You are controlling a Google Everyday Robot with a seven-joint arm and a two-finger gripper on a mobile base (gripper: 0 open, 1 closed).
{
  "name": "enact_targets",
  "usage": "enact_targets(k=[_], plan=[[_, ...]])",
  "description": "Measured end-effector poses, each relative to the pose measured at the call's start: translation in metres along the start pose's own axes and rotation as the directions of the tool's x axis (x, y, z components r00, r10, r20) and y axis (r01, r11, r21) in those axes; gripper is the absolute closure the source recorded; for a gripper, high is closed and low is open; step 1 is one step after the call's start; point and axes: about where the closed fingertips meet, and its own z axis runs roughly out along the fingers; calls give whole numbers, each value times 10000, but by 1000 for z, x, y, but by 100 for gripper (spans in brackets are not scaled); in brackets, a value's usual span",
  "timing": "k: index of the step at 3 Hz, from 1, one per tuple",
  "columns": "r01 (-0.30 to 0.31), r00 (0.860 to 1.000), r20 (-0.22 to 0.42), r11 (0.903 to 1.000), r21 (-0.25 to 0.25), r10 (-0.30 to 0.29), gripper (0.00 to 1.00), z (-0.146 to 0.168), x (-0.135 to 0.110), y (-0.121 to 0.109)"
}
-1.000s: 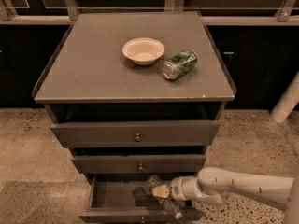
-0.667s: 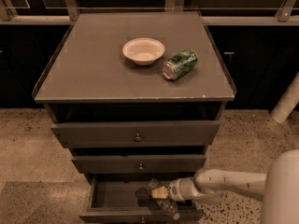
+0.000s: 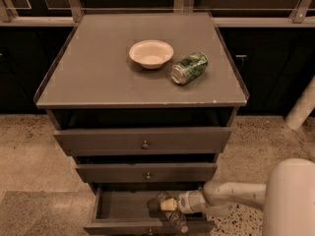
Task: Place water bottle into bottom drawer
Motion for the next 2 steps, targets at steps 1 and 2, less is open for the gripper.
enact_targets(k=[1,2], plan=[[-273,9995,183,9996,20,272,100,2,0,-7],[-539,9968,590,9985,-37,540,100,21,-6,-21]])
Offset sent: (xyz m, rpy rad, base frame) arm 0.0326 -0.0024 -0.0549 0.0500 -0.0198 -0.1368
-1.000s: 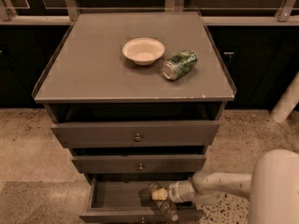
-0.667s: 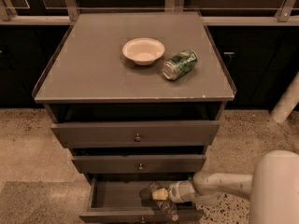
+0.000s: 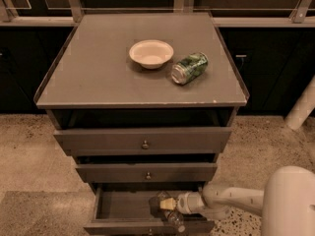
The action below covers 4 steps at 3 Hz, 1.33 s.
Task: Place water bottle into bottom drawer
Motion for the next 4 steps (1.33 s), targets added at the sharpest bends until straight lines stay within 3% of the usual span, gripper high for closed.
enact_targets(k=[1,3,4], plan=[[-262,9996,129,9997,32,261,100,19,-4,-14],[-705,9971,-265,9971,285,713,100,59,-15,-40],[-767,9932,-854,9963,388,797,82,74,-17,-47]])
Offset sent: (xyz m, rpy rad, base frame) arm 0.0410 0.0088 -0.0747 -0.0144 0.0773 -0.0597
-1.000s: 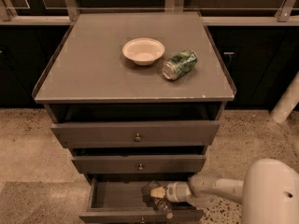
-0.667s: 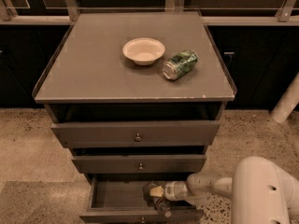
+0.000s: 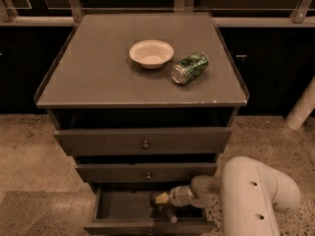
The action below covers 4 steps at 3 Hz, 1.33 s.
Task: Place water bottle into bottom drawer
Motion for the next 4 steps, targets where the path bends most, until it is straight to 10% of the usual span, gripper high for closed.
enact_targets(k=[4], plan=[[38,10000,-79,10000,18,-38,0,1,0,0]])
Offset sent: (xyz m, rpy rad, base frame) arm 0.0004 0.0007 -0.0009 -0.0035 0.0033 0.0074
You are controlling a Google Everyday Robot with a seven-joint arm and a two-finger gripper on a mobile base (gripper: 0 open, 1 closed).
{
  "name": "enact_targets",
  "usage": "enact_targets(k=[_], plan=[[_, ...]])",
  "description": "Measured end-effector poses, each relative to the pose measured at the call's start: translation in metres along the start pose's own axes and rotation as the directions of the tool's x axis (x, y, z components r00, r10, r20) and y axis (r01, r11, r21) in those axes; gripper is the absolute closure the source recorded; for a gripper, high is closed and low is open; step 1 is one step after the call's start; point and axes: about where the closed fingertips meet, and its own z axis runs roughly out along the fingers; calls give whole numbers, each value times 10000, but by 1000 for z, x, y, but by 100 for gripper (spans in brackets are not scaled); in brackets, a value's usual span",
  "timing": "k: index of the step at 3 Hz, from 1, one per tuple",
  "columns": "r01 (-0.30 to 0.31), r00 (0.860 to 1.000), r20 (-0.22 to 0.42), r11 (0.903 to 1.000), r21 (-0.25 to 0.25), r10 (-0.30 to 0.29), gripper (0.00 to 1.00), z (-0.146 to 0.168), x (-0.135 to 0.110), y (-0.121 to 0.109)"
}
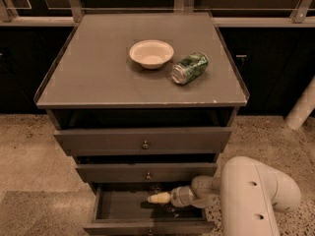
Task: Place water bottle into bottom drawer
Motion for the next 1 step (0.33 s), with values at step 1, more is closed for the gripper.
enact_targets(k=[1], plan=[[0,10000,0,10000,0,0,0,0,0,0]])
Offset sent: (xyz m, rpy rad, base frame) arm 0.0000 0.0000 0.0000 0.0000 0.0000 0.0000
